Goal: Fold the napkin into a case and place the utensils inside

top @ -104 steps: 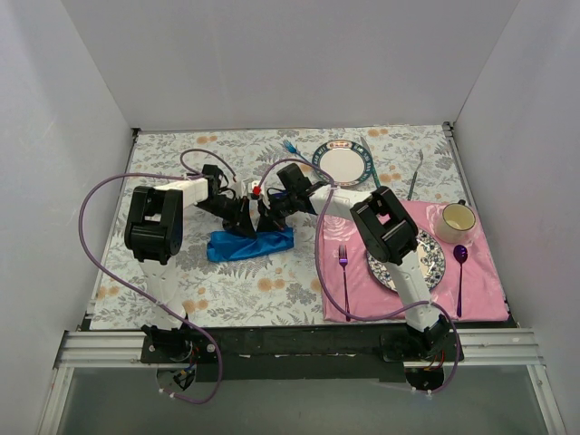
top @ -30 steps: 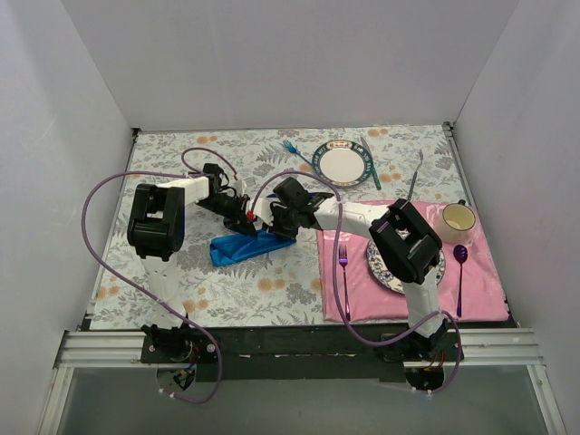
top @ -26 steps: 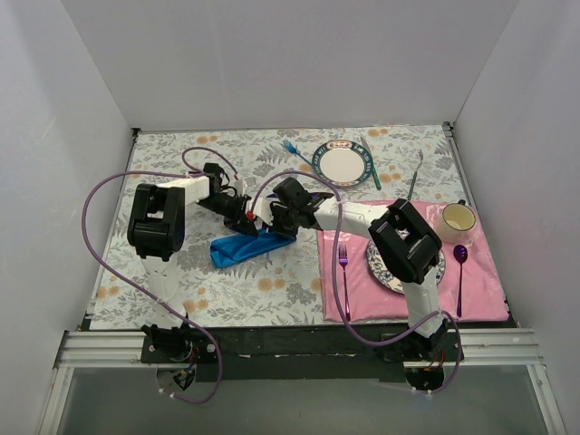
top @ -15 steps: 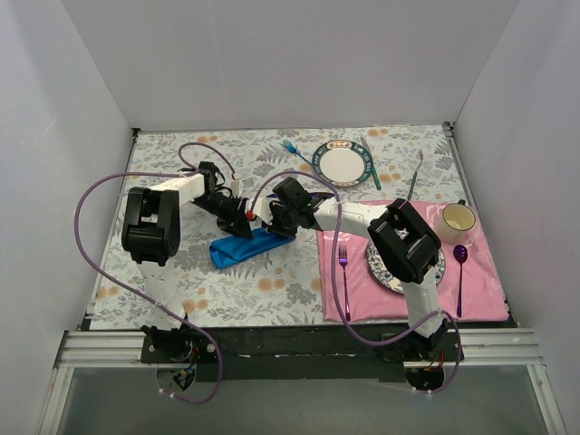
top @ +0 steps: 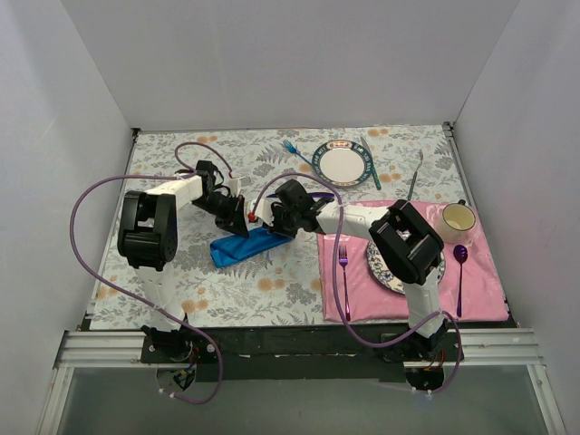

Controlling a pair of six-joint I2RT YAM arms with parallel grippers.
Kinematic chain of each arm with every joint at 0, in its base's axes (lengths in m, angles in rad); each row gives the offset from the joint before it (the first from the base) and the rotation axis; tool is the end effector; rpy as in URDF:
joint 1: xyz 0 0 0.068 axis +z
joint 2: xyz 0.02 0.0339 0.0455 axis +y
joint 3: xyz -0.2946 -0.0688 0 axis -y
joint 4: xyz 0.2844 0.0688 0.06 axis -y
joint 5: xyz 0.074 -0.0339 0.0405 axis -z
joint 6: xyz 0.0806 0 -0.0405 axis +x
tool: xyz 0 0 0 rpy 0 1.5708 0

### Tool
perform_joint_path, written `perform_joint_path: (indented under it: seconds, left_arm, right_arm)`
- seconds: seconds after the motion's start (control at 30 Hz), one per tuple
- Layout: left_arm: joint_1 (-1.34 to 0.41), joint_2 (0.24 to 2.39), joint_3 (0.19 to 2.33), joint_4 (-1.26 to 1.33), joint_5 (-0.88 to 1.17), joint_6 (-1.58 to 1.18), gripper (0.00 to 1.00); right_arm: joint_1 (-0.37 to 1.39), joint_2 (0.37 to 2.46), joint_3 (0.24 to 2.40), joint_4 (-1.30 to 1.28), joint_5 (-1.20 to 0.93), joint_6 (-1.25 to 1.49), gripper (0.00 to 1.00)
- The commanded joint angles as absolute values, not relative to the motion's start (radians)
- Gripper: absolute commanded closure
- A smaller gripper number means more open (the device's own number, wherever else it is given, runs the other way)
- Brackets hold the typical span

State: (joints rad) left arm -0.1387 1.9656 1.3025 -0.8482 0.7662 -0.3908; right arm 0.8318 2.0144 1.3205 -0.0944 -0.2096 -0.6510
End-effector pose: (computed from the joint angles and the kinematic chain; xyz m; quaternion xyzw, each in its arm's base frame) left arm 0.3906 -0.1110 0.1258 0.1055 -0.9211 0.3678 0.0711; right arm 0.3319 0.3892 0.1354 -0.6503 0.6511 0.1305 0.3690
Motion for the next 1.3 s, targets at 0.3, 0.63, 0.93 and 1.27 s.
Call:
perform_joint_path:
  seconds: [0.3, 0.63, 0.93, 1.27]
  left_arm:
    - [-0.133, 1.997, 1.220, -0.739, 0.678, -0.431, 1.00]
    - [-0.133, 2.003, 1.212, -0.729, 0.672, -0.439, 1.00]
    - [-0.133, 2.003, 1.209, -0.729, 0.676, -0.439, 1.00]
    - [-0.133, 2.014, 1.221, -0.730, 0.673, -0.440, 1.00]
  right_arm:
    - [0.830, 1.959, 1.302, -0.107, -0.206, -0.640, 0.72]
    - [0.813, 1.904, 1.410, -0.179, -0.161, -0.549, 0.55]
    - [0.813, 1.950, 1.367, -0.155, -0.158, -0.581, 0.54]
    - [0.815, 1.990, 1.325, -0.127, -0.181, -0.603, 0.66]
